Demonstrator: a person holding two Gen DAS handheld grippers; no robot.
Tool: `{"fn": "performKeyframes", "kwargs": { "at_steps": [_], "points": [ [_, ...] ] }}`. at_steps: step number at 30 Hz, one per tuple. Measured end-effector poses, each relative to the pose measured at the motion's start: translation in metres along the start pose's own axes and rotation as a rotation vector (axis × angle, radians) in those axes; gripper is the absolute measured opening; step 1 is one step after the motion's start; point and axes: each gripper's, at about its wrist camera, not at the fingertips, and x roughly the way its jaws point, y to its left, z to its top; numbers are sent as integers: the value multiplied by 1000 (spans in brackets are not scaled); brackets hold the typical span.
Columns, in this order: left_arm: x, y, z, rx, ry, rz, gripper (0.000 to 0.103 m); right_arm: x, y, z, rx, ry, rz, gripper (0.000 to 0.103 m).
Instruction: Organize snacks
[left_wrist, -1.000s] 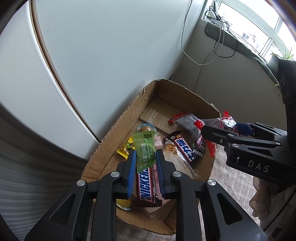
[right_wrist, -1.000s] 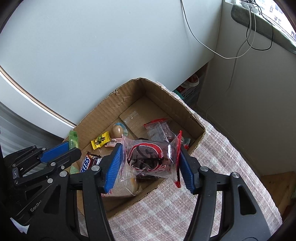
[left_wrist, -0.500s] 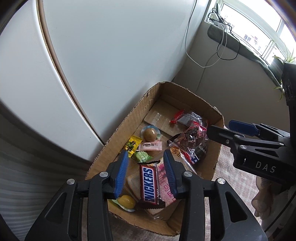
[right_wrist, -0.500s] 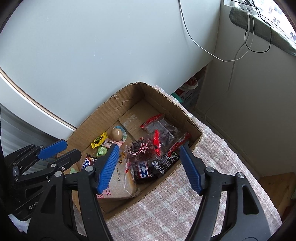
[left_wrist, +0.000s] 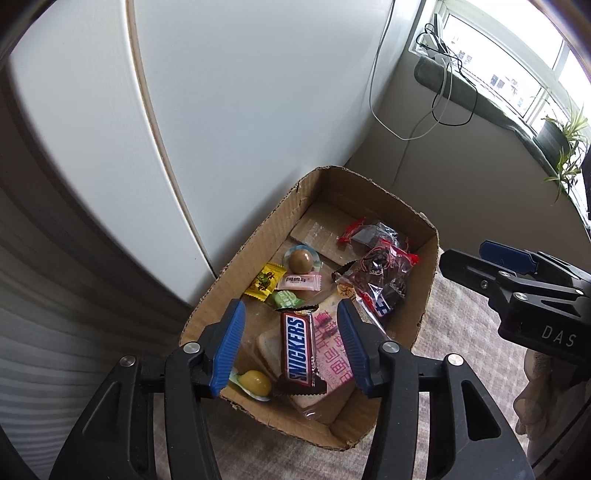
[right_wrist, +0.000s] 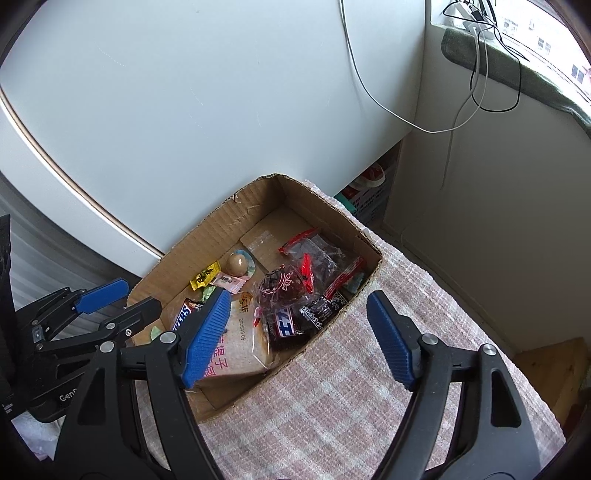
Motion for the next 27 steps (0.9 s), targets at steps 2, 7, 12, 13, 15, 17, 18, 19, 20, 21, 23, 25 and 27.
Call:
{"fn": "performKeyframes", "kwargs": {
  "at_steps": [2, 7, 12, 13, 15, 17, 18, 19, 20, 21, 23, 25, 27],
  "points": [
    [-4, 1, -2, -6, -5, 3, 55, -8, 2, -4, 1, -11, -5, 84],
    [-18, 3, -9, -8, -15, 13, 55, -28, 8, -17, -3, -36, -23, 84],
    [-36, 5, -16, -15, -39, 24, 55, -49, 16, -29, -3, -57, -31, 84],
    [-39, 5, -17, -14, -44, 29, 55, -53, 16, -32, 0, -59, -28, 84],
    [-46, 6, -20, -20, -53, 30, 55, -60, 18, -36, 7, -63, -29, 84],
    [-52, 6, -22, -23, -64, 31, 55, -67, 17, -41, 10, -70, -38, 84],
    [-56, 5, -24, -20, -70, 36, 55, -71, 17, -44, 11, -73, -44, 84],
    [-59, 5, -26, -17, -76, 39, 55, -74, 17, -46, 11, -75, -49, 84],
    [-63, 5, -28, -15, -81, 41, 55, -78, 18, -49, 11, -78, -54, 84],
    [-66, 5, -29, -12, -86, 43, 55, -81, 18, -52, 10, -81, -60, 84],
    [-71, 4, -31, -10, -94, 47, 55, -87, 20, -56, 5, -83, -73, 84],
    [-76, 3, -35, -7, -100, 48, 55, -92, 22, -61, 1, -88, -86, 84],
    [-80, 1, -37, -1, -104, 52, 55, -97, 24, -65, -2, -91, -90, 84]
  ]
}}
